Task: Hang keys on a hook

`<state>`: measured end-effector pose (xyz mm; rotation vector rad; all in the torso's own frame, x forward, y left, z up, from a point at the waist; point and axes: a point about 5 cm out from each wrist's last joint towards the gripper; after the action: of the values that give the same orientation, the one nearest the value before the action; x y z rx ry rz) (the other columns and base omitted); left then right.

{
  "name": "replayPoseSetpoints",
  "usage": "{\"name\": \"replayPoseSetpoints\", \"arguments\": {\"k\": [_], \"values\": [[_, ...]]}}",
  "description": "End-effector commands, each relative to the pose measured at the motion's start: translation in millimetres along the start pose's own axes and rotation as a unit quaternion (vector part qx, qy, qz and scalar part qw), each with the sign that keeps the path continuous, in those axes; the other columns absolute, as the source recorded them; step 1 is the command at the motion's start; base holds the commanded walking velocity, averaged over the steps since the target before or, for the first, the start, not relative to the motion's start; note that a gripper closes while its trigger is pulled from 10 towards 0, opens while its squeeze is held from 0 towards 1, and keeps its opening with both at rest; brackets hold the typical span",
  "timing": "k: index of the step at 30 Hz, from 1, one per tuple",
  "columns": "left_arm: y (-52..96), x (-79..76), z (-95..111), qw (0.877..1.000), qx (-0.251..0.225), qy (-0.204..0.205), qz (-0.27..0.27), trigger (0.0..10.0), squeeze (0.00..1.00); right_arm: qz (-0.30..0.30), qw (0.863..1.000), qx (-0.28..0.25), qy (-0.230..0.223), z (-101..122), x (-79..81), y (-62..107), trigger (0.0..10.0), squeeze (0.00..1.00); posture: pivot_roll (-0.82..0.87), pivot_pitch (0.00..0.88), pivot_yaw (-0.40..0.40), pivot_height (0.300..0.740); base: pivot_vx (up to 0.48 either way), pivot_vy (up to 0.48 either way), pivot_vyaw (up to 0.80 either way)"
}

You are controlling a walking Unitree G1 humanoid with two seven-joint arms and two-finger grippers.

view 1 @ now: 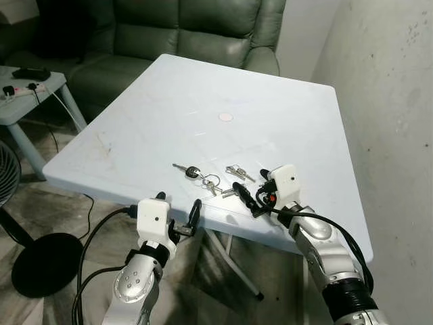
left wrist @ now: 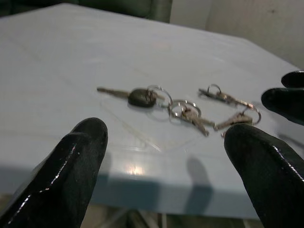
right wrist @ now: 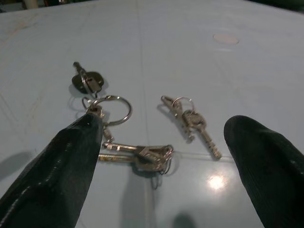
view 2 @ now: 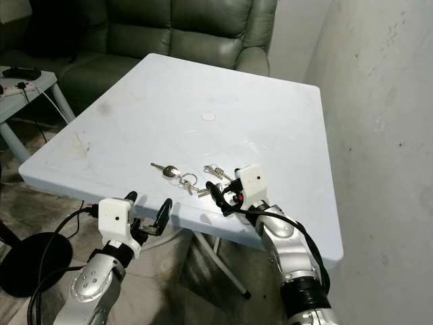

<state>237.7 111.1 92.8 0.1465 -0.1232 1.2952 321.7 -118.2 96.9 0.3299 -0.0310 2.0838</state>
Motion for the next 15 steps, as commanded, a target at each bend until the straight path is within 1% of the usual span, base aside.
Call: {"name": "replayPoseSetpoints", "arguments": {"k": [1, 7, 12, 13, 14, 15], "values": [[1.9, -1.8, 3, 1.000, 0.000, -0.003, -0.001, 10.0, 0.00, -0.001, 1.000, 0.005, 0.006, 4, 1.4, -4.2, 10.0, 0.00, 0.14, 0.072, -0.090, 0.740, 0.000, 0.000, 0.00], [8.7, -0.8, 3, 1.000, 0.012, -0.003, 0.005, 10.0, 0.00, -0.020, 1.000, 0.012, 0.012, 4, 4.3, -10.9, 10.0, 0.00, 0.15, 0.116, -0.096, 0.740, 0.000, 0.000, 0.00], [12.0, -1.2, 3, 1.000, 0.017, -0.003, 0.005, 10.0, 0.00, -0.019, 1.000, 0.012, 0.013, 5, 4.8, -12.3, 10.0, 0.00, 0.15, 0.141, -0.098, 0.740, 0.000, 0.000, 0.00], [13.0, -1.3, 3, 1.000, 0.019, -0.002, 0.005, 10.0, 0.00, -0.019, 1.000, 0.014, 0.012, 5, 4.7, -13.0, 9.5, 0.00, 0.15, 0.147, -0.098, 0.740, 0.000, 0.000, 0.00], [13.6, -0.8, 3, 1.000, 0.020, -0.003, 0.006, 10.0, 0.00, -0.017, 1.000, 0.013, 0.010, 6, 4.9, -13.5, 6.3, 0.00, 0.15, 0.153, -0.098, 0.740, 0.000, 0.000, 0.00], [14.0, -0.5, 3, 1.000, 0.022, -0.003, 0.006, 10.0, 0.00, -0.016, 1.000, 0.011, 0.008, 6, 5.0, -13.7, 6.3, 0.00, 0.15, 0.155, -0.098, 0.740, 0.000, 0.000, 0.00]]}}
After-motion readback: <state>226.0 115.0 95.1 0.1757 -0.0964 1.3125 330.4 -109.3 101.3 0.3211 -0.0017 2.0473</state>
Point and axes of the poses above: a point about 5 cm out from each wrist's last joint towards the gripper, its own y axis pointing back from the gripper into the wrist, its own z axis along the axis of the wrist's last joint, x = y × z, and after that the axes turned 15 degrees about -y, right-handed
